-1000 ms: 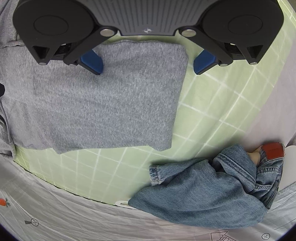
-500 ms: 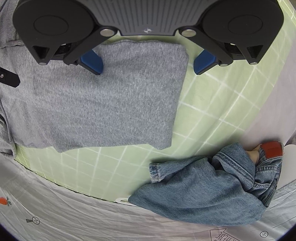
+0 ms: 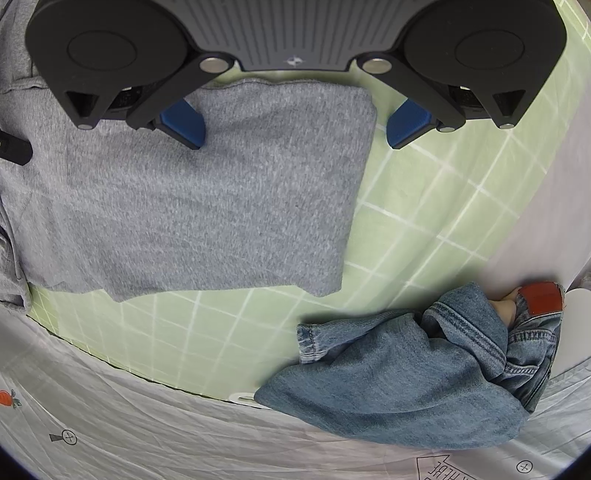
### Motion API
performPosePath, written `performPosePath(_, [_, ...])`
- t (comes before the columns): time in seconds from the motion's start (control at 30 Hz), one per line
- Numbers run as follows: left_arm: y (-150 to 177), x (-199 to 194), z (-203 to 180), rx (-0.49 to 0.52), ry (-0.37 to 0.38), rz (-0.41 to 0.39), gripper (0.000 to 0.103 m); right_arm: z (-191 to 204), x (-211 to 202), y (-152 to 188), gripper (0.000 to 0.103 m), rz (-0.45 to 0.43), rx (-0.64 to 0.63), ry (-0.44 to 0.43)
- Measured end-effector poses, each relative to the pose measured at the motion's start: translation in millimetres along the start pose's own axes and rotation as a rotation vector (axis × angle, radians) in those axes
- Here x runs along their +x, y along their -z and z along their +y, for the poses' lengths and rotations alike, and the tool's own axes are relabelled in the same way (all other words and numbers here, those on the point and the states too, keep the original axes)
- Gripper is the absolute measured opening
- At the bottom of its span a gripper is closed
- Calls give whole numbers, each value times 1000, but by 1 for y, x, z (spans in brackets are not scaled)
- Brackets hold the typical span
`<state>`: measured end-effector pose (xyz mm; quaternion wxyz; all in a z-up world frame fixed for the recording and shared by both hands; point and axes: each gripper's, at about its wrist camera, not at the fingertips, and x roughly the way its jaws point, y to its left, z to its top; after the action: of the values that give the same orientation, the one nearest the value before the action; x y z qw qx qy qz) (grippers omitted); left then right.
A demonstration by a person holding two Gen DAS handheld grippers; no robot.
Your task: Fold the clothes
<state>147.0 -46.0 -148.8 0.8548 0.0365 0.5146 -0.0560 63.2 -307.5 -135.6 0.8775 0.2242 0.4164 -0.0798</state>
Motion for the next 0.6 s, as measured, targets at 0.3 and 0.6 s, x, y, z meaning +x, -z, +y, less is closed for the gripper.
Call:
performPosePath(0.3, [-2,-5,-11,36,-47,-3,103,4,-16,-3,6,-59,-23,-26])
performPosePath(0.6, [-14,-27,-31,95,-17,-72,103,7,-36,-9,5,-135,-28,-39])
